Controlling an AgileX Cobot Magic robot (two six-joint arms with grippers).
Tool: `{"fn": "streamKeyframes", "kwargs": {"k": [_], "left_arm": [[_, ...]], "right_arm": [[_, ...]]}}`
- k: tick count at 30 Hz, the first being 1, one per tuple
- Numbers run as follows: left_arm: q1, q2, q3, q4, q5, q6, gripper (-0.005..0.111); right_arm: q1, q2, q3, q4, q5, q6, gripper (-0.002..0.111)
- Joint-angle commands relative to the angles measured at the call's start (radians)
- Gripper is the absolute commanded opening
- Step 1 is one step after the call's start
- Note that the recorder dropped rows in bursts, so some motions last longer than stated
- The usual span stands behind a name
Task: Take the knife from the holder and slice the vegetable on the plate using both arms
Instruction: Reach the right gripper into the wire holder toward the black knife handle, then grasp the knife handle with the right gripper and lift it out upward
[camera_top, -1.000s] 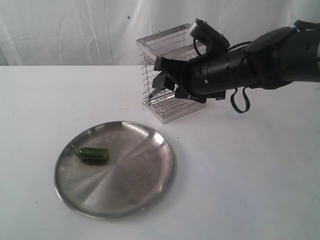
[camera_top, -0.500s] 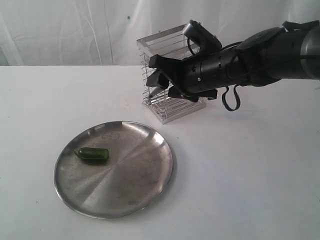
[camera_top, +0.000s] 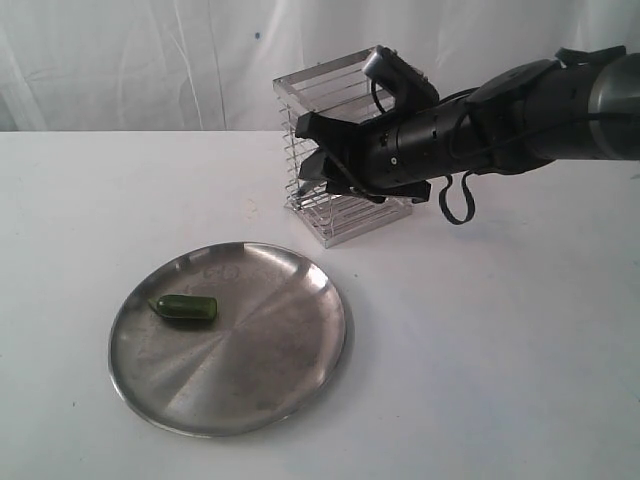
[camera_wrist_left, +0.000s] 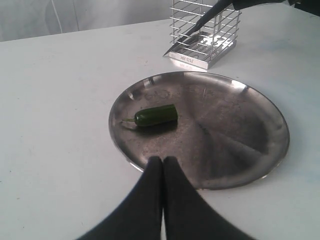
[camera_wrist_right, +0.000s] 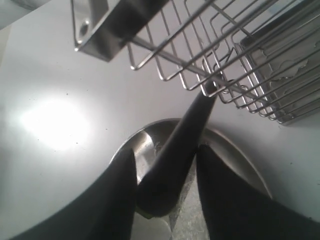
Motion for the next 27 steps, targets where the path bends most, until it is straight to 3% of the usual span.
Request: {"fn": "streamKeyframes", "kwargs": {"k": [1,9,21,27], "left_arm": [[-0.004,-0.004,0.005,-0.007,-0.001,0.003,0.000],[-0.004,-0.004,0.005,-0.007,-0.001,0.003,0.000],[-0.004,-0.004,0.005,-0.007,-0.001,0.003,0.000],[-0.004,-0.004,0.005,-0.007,-0.001,0.003,0.000]], "right_arm": [[0.001,0.001,-0.004,0.007,-0.016,-0.003,0.031],[0.001,0.003,-0.040,0.004,-0.015,-0.014,0.025],[0.001,0.003,-0.062,-0.006,0.020,-0.037,0.006],[0.001,0.003,-0.062,-0.010,0.075,-0.197,0.005]]}}
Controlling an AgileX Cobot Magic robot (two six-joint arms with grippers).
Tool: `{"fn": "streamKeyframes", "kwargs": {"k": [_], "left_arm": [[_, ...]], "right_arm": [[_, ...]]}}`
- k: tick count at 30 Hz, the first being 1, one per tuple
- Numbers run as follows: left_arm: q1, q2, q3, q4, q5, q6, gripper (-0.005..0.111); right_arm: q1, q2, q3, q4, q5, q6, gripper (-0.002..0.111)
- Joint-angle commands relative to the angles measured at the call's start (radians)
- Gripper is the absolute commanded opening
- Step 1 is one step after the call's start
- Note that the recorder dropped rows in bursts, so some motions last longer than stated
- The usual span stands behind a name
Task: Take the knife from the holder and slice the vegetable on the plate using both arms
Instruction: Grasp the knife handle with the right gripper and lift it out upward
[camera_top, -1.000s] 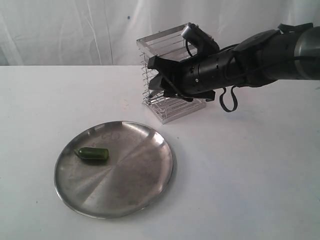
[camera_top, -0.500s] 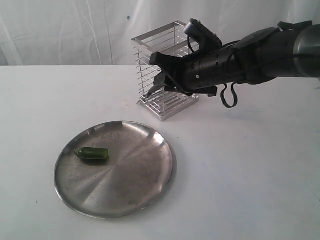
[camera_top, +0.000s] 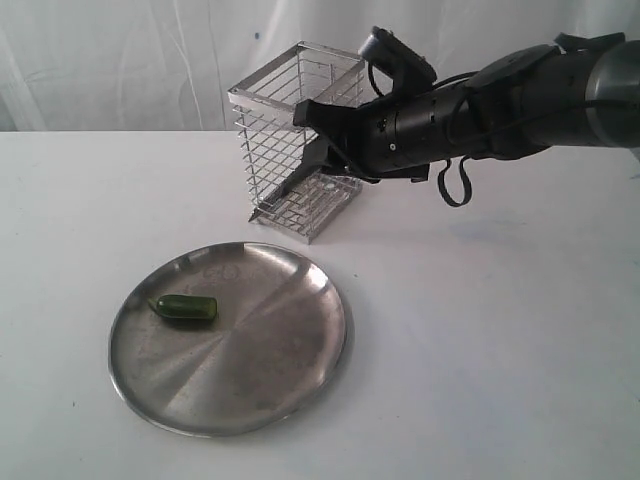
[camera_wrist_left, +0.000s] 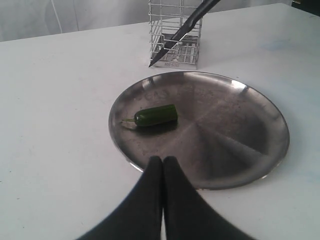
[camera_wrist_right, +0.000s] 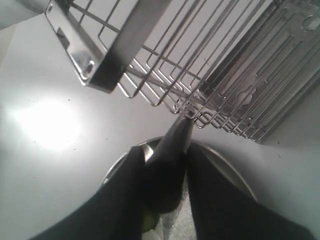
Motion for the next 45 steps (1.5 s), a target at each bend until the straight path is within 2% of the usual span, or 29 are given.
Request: {"fn": "streamKeyframes", "kwargs": {"k": [1,18,21,24,29,41,45], "left_arm": [[-0.004,-0.004,0.005,-0.007,-0.001,0.003,0.000],[-0.004,-0.004,0.005,-0.007,-0.001,0.003,0.000],[-0.004,-0.004,0.005,-0.007,-0.001,0.003,0.000],[-0.004,-0.004,0.005,-0.007,-0.001,0.003,0.000],[-0.004,-0.004,0.005,-0.007,-0.001,0.003,0.000],[-0.004,-0.004,0.005,-0.007,-0.001,0.003,0.000],[-0.004,-0.004,0.005,-0.007,-0.001,0.003,0.000]], "right_arm": [[0.001,-0.008,-0.010,-0.004,0.073,-0.160,0.005],[0.001,-0.108,-0.010,-0.008,0.088,-0.447,0.005],[-0.001,-0.169,-0.010,-0.087,0.088,-0.448,0.005],[-0.001,-0.225,-0.010,-0.236,0.118,-0.354,0.005],[-0.001,-0.284,-0.008,-0.372,0.171,-0.232,0.005],[-0.001,-0.451,-0.006,-0.511,0.282,-0.062,0.005],[-0.001,-0.539,0.057,-0.524,0.283,-0.039,0.005]]}}
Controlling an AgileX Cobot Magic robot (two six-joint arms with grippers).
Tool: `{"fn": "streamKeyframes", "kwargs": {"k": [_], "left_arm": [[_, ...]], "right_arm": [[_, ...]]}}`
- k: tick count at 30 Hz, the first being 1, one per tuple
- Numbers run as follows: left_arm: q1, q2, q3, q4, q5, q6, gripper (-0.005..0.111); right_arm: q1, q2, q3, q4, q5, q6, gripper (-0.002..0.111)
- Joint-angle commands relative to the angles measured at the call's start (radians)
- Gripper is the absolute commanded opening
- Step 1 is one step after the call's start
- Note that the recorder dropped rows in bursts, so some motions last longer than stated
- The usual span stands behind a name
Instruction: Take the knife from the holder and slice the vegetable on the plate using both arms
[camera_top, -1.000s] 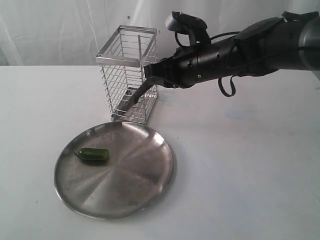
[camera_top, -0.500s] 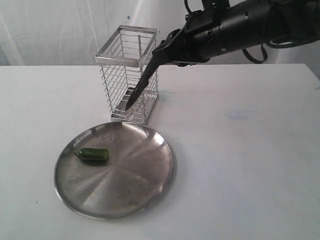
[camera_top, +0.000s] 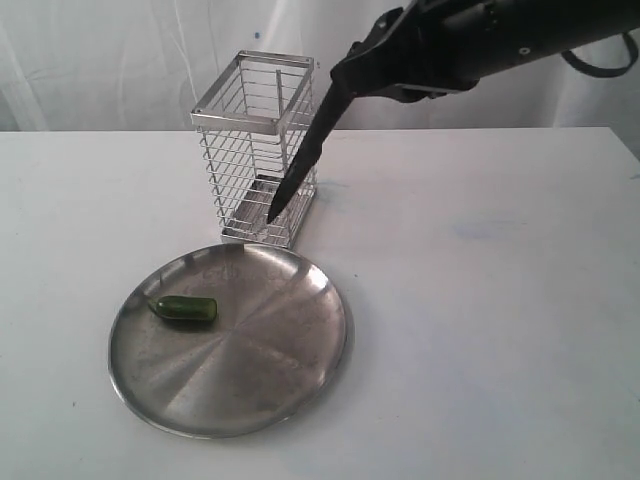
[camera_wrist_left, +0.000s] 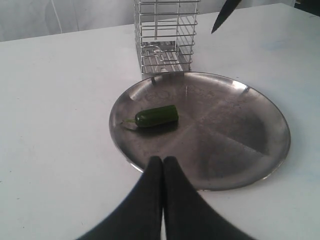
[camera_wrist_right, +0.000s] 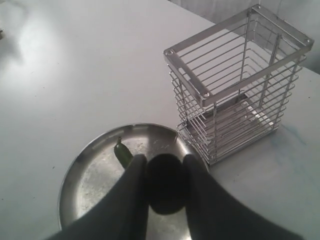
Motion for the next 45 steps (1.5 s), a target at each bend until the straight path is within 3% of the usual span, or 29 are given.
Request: {"fn": "streamKeyframes", "kwargs": {"k": [1,9,17,34,41,45], "left_arm": [[-0.004,-0.004,0.005,-0.007,-0.001,0.003,0.000],[-0.004,-0.004,0.005,-0.007,-0.001,0.003,0.000],[-0.004,-0.004,0.005,-0.007,-0.001,0.003,0.000],[-0.004,-0.004,0.005,-0.007,-0.006,0.003,0.000],[-0.004,-0.004,0.005,-0.007,-0.177,-0.024,0.000],[-0.004,-0.004,0.005,-0.007,-0.198,-0.159,0.000]], "right_arm": [[-0.001,-0.111,0.077,-0.012,-0.008,0.030,0.005],[-0.001,-0.375,0.385,0.035,-0.194,0.059,0.005],[-0.001,-0.620,0.585,0.129,-0.337,0.057,0.005],[-0.001,-0.713,0.615,0.156,-0.284,0.057,0.005],[-0.001,-0.713,0.615,0.164,-0.276,0.057,0.005],[-0.001,-0.713,0.615,0.164,-0.276,0.057,0.005]]}}
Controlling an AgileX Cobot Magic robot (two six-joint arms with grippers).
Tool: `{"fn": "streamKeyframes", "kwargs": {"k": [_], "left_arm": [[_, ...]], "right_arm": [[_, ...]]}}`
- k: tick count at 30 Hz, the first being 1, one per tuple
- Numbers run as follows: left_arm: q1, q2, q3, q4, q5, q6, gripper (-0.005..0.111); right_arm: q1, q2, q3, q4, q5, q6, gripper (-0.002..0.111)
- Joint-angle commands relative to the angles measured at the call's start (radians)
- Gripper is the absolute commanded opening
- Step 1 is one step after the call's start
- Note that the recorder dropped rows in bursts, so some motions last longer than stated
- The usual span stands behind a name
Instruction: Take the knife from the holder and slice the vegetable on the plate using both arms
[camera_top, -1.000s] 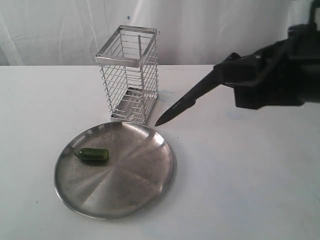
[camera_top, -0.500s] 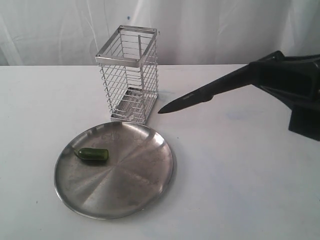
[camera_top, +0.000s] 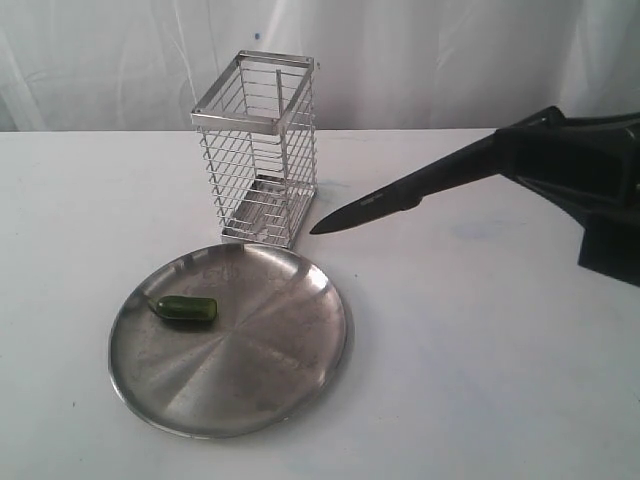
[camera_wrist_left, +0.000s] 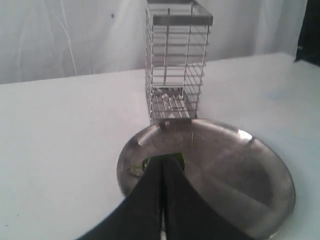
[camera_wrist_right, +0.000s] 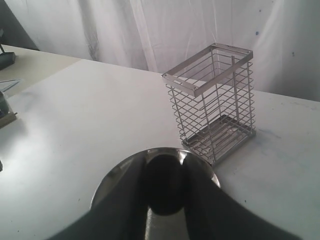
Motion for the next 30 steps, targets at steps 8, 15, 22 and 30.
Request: {"fn": "streamKeyframes", "kwargs": {"k": [8,15,22,30], "left_arm": [[-0.016,-0.004,0.005,-0.038,0.093,-0.646,0.000],[-0.175,-0.004,-0.017,-0.190,0.159,-0.462,0.000],[-0.261,0.012,-0.104,-0.226,0.116,-0.317,0.000],[-0.261,0.269,-0.224,-0.224,0.028,-0.085,0.000]], "right_arm": [[-0.001,-0.006,0.004,0.061,-0.002,-0.009,0.005],[-0.001,0.014,0.004,0.265,0.003,-0.197,0.005],[-0.001,0.121,0.000,0.476,0.046,-0.410,0.005],[-0.001,0.174,-0.021,0.763,0.044,-0.693,0.005]]}}
